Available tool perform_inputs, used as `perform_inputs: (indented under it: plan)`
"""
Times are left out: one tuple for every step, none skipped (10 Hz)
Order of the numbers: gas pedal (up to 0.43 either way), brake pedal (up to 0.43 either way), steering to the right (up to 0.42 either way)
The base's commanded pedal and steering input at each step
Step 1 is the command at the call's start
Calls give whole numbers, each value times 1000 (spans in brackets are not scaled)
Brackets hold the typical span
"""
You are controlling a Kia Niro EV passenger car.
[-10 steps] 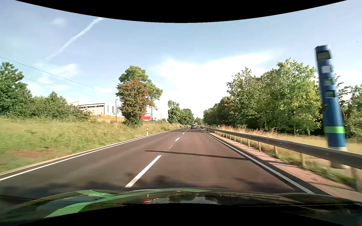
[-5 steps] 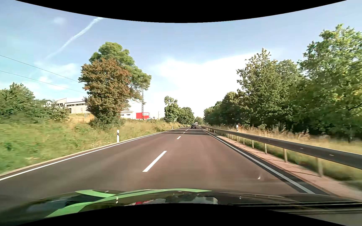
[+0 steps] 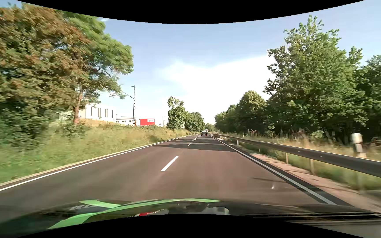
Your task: Follow the waypoints while adhering to traffic rules and regulations
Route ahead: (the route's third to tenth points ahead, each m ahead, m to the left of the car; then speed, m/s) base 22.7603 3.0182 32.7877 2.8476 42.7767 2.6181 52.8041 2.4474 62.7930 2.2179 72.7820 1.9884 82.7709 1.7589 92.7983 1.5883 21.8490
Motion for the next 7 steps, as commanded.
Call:
perform_inputs:
  plan:
    - [280,0,-1]
    - [240,0,-1]
    - [228,0,-1]
    - [228,0,-1]
    - [228,0,0]
    - [220,0,0]
    - [209,0,0]
